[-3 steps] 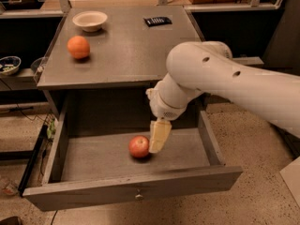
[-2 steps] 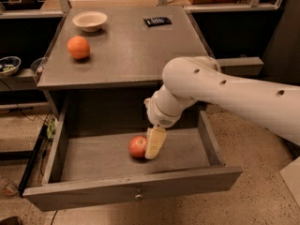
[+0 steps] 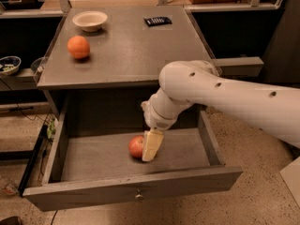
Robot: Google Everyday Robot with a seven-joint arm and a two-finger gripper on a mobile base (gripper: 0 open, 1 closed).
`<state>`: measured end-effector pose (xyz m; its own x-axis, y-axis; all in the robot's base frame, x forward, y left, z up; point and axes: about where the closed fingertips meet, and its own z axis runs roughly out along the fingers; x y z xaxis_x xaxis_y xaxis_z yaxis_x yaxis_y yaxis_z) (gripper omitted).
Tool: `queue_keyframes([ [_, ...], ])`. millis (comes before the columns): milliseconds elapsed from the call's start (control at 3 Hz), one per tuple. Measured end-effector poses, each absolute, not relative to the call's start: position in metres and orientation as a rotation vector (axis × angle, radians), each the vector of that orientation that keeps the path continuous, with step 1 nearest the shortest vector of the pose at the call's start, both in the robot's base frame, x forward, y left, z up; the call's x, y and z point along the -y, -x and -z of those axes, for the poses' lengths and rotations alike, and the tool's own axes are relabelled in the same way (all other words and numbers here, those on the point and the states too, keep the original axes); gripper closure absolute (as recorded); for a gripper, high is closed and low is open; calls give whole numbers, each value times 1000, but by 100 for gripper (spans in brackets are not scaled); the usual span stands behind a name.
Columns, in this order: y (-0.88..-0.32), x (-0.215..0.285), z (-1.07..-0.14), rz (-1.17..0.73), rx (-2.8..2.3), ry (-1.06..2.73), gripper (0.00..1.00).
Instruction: Pick apple from top drawer and place on counter
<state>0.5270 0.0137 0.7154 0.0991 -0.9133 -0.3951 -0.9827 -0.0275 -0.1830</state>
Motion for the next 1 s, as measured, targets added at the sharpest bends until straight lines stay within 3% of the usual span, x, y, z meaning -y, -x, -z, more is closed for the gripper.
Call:
queue_keyframes([
  [1000, -544, -35, -657, -334, -1871, 1993, 0],
])
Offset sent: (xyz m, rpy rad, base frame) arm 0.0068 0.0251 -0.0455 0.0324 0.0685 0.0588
